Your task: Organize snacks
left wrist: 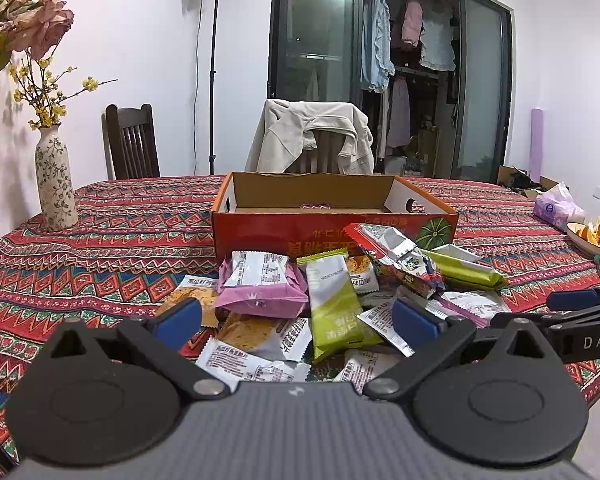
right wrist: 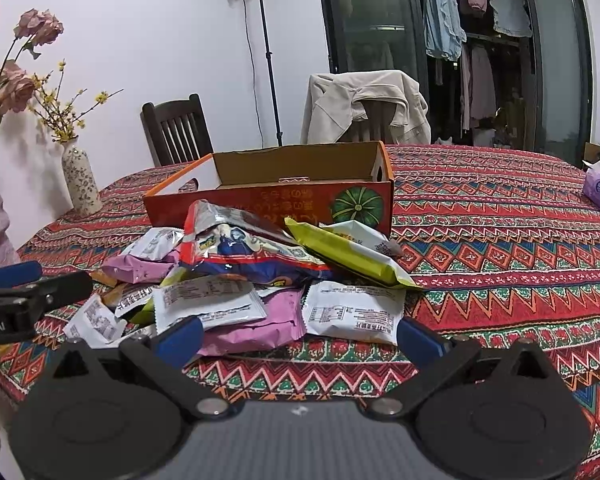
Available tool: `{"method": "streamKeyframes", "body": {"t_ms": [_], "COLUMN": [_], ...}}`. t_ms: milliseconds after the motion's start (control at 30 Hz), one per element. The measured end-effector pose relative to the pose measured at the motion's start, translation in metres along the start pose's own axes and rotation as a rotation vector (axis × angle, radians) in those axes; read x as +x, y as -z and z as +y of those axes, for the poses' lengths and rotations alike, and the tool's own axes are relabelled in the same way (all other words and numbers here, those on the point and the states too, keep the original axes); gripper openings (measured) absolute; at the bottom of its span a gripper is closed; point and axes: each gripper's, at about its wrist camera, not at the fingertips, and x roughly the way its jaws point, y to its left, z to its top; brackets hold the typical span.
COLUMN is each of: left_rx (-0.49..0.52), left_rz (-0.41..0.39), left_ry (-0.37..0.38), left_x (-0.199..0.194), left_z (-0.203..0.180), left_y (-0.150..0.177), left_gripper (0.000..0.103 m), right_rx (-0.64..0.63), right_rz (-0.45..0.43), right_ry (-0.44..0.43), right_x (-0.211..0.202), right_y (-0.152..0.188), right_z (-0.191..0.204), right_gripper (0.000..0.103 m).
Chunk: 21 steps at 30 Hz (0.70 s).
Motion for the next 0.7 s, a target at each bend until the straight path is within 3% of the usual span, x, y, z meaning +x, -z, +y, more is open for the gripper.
{"method": "streamKeyframes", "body": {"t_ms": [700], "left_rx": [-0.006], "left_rz": [-0.003], "left_ry": [0.001], "left_x": [0.0], "left_z": [0.0015], "left_y": [0.0], "left_gripper": [0.103], "right_rx": [0.001], "right_rz": [0.001], "right_ry": [0.001], "right_x": [0.0008], "right_y": [0.0004], "right_z": [-0.0002], "right_gripper": [0.103]}}
